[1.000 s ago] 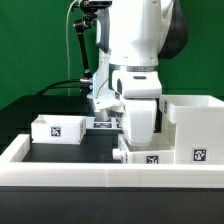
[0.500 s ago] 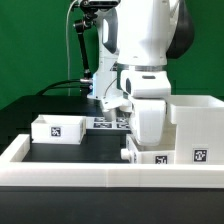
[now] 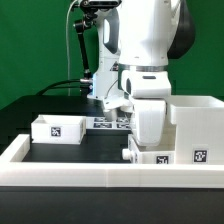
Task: Assemble drawer
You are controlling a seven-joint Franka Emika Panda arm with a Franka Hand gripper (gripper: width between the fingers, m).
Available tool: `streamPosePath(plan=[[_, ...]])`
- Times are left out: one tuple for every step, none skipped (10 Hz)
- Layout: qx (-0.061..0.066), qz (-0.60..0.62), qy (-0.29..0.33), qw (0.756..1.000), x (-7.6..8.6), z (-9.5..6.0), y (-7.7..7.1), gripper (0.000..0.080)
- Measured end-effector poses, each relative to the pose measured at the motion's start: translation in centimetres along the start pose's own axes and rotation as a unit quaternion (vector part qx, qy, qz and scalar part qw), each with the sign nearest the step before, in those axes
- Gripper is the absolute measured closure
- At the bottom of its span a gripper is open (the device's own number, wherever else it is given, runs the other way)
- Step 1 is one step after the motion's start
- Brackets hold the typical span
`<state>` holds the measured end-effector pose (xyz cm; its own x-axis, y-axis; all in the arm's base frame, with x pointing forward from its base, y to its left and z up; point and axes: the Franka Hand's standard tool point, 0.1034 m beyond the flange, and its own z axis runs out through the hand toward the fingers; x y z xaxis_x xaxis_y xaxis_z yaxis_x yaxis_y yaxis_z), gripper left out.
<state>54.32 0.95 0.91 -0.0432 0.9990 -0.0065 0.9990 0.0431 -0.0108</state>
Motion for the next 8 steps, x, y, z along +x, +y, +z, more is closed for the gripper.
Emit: streamPosePath(plan=[[0.001, 0.0, -0.001, 1.0, 0.0, -0.2, 0.2, 0.0385], [0.0, 0.0, -0.001, 1.0, 0.1, -0.5, 0.4, 0.0385], [0.002, 0.001, -0.002, 1.0, 0.2, -0.9, 0.7, 0.0203], [0.004, 0.004, -0.005, 1.0, 0.2, -1.7, 1.3, 0.0166], [0.006, 0.005, -0.008, 1.0, 0.2, -2.4, 1.6, 0.0154], [0.01, 0.006, -0.012, 1.0, 0.0, -3.4, 1.8, 0.0154], [0.015, 0.008, -0.016, 1.0, -0.3, -4.4, 2.1, 0.0151], [0.015, 0.008, -0.019, 1.0, -0.7, -5.3, 2.4, 0.0151]])
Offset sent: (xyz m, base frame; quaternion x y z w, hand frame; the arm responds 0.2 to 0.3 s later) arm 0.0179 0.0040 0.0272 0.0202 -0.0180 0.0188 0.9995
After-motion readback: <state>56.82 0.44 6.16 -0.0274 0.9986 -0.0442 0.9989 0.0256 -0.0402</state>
